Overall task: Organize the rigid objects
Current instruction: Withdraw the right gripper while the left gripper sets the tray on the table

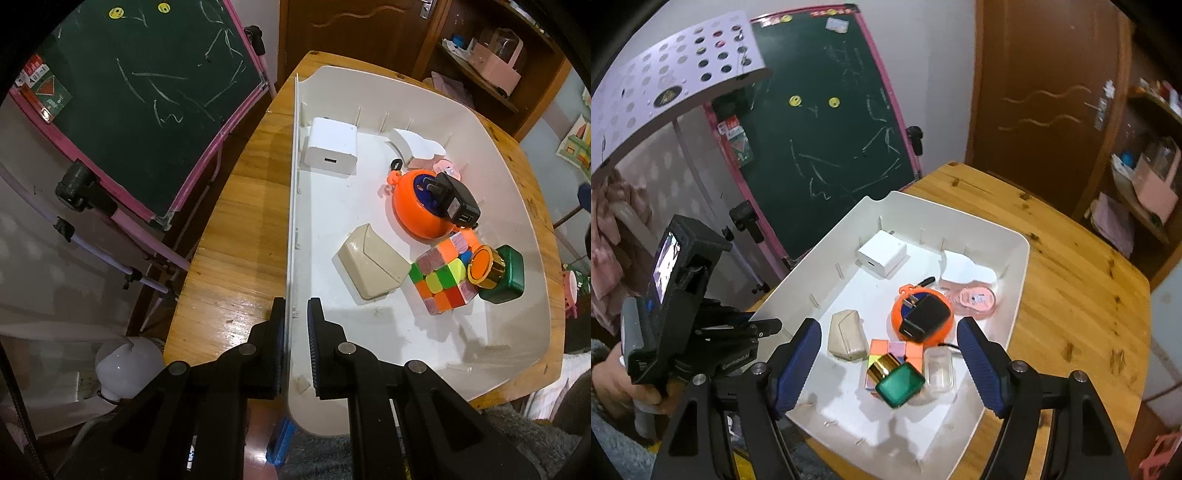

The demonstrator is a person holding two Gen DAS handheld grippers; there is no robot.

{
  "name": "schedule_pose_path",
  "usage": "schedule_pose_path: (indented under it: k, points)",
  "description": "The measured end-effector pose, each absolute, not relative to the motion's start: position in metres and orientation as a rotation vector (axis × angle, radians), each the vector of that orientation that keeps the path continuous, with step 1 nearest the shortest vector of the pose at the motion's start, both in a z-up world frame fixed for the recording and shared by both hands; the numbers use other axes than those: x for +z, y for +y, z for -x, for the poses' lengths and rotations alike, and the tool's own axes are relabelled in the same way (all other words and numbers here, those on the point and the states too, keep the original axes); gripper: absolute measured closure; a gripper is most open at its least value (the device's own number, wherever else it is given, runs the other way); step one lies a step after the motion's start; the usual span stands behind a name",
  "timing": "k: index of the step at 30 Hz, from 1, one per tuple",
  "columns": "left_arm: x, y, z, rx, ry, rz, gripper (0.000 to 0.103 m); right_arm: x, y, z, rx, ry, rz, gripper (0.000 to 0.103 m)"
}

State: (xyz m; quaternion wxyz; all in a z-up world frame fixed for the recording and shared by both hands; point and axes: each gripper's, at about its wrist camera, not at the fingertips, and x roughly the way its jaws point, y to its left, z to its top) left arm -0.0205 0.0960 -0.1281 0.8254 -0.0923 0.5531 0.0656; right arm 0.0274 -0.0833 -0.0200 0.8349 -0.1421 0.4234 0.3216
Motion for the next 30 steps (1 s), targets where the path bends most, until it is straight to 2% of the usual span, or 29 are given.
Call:
schedule_pose_path:
  k: [9, 26, 30]
  points:
    - [-0.114, 0.092, 0.026, 0.16, 1.141, 0.178, 0.091, -0.018, -0.109, -0.017, 0.641, 0.919, 0.221, 0.026]
    - [-0.066, 0.066, 0.038, 0.103, 1.024, 0.183, 0.089, 0.006, -0.133, 0.013, 0.602, 0.825, 0.201, 0.026]
    - [-0.055, 0.05, 0.036, 0.064, 1.011, 0.18, 0.083, 0.01, -0.141, 0.018, 0.582, 0.81, 0.189, 0.026]
